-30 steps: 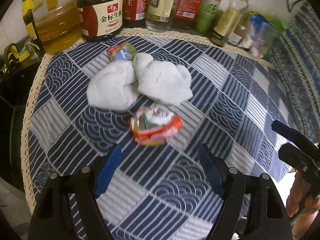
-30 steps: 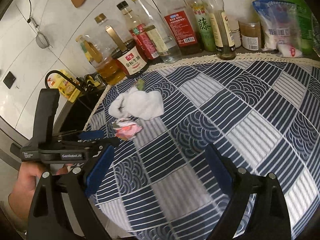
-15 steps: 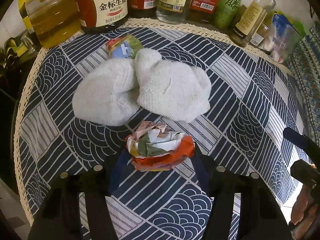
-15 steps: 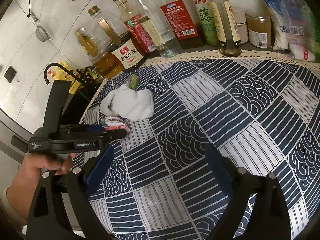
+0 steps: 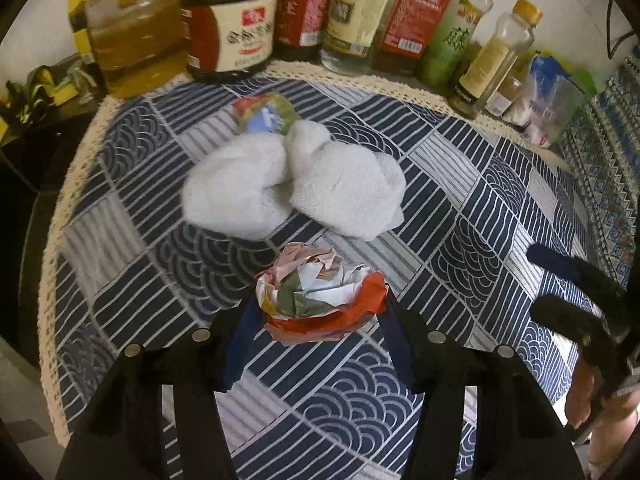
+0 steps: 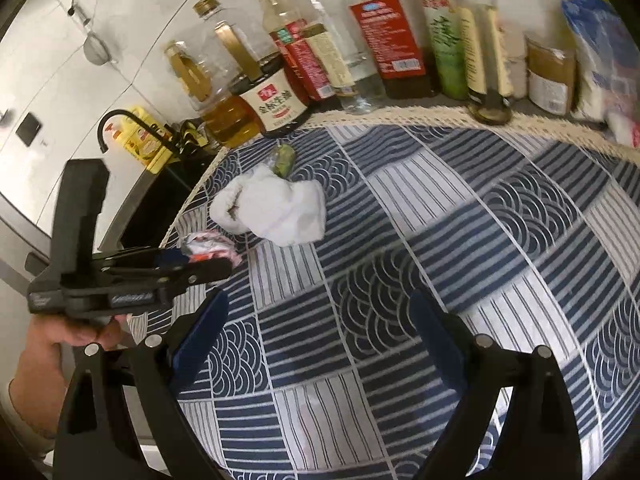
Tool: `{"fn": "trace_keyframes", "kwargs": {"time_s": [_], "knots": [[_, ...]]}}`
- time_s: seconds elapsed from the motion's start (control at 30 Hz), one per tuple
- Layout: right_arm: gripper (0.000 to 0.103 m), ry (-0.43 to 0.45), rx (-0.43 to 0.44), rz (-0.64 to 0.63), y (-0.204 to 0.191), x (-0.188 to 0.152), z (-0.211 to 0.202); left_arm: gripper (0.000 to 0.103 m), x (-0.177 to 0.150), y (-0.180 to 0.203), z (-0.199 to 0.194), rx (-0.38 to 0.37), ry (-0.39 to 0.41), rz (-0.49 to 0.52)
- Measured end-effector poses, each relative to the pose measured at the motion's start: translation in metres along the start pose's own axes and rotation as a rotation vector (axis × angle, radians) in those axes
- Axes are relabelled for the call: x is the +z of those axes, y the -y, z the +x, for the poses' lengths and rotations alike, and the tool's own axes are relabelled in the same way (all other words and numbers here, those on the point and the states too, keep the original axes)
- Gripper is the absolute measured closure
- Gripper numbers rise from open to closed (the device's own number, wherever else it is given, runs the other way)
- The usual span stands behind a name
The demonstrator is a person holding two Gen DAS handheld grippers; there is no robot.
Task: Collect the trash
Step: 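Grasp the crumpled orange foil wrapper with the left gripper while the right gripper grasps a white tissue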
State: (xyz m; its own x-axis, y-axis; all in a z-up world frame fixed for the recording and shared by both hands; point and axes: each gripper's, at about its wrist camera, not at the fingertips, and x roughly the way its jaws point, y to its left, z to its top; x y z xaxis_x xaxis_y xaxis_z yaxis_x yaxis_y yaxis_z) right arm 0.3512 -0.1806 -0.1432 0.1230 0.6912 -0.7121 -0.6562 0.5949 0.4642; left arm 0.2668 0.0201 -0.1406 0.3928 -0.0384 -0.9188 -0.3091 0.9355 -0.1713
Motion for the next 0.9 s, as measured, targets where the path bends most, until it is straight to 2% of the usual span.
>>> {"fn": "trace_keyframes", "kwargs": {"time_s": [0.47, 0.6, 0.73, 0.77, 0.8, 0.9], "knots": [[0.015, -0.048, 0.026, -0.115, -0.034, 0.060, 0.066, 0.047, -0.050, -0.031, -0.058, -0.003, 0.055, -0.178], [0.027, -0.101, 0.021, -0.125, -0.039, 0.071, 0.094, 0.047, -0.061, -0.037, -0.068, 0.020, 0.070, -0.224], [0.031, -0.135, -0.002, -0.123, -0.036, 0.073, 0.114, 0.047, -0.075, -0.045, -0.073, 0.040, 0.068, -0.283], [0.034, -0.144, -0.015, -0.127, -0.035, 0.072, 0.118, 0.047, -0.077, -0.047, -0.073, 0.043, 0.065, -0.295], [0.043, -0.150, -0.037, -0.135, -0.035, 0.071, 0.121, 0.047, -0.080, -0.049, -0.073, 0.046, 0.064, -0.306], [0.054, -0.152, -0.073, -0.147, -0.031, 0.069, 0.126, 0.047, -0.087, -0.055, -0.071, 0.053, 0.059, -0.336]]}}
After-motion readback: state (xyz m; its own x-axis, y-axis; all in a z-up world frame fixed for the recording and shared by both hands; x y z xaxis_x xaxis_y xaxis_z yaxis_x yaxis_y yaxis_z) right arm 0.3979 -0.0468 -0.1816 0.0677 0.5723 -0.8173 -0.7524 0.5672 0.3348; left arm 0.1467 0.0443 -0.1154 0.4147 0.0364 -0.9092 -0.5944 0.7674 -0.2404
